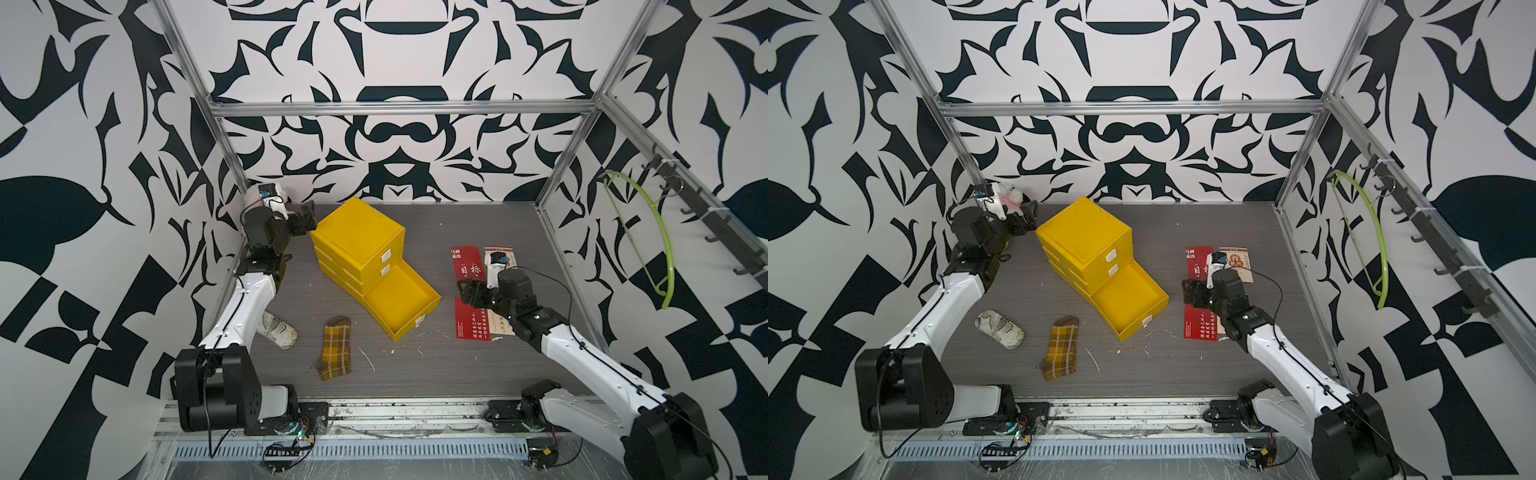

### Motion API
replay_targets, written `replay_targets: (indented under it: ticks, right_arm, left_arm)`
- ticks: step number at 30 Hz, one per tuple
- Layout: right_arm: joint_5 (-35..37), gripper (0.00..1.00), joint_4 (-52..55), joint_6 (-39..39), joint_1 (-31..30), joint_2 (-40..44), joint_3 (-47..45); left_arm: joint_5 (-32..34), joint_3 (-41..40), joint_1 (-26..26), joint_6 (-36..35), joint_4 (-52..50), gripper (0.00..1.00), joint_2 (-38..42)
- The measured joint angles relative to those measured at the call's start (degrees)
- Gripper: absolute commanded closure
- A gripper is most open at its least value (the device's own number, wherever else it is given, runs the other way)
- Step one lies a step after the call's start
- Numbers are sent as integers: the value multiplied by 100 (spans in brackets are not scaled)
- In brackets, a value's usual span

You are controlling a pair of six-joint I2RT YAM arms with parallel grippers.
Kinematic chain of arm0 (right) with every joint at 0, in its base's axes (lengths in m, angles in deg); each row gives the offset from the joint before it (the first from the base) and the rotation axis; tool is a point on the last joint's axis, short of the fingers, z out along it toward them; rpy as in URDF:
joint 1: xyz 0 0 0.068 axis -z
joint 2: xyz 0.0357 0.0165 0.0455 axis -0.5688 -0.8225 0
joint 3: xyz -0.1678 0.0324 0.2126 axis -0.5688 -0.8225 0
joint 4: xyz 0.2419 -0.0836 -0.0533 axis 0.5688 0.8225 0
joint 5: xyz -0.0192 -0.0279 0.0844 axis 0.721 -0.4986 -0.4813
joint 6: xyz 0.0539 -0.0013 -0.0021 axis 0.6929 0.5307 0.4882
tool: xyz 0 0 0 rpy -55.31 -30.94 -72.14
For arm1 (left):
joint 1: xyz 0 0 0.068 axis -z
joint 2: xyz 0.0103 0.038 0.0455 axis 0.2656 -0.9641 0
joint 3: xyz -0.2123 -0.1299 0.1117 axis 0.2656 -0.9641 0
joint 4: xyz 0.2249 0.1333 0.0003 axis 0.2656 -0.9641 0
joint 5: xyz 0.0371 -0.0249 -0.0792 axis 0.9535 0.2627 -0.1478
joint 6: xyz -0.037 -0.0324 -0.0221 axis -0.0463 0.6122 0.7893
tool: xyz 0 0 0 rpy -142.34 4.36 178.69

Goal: Take the postcards out of the drawer
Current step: Close the drawer of the storage box.

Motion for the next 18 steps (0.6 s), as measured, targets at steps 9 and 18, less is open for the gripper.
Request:
replay_targets:
  ticks: [9, 18]
  right_arm:
    - [22, 50, -529, 815, -975, -323, -538]
    - [96, 60, -1515, 1080, -1711, -1635, -483]
  left_arm:
    - [-1598, 1346, 0, 153, -1141, 6, -1611]
    - [-2247, 1416, -22, 216, -1268, 9, -1742]
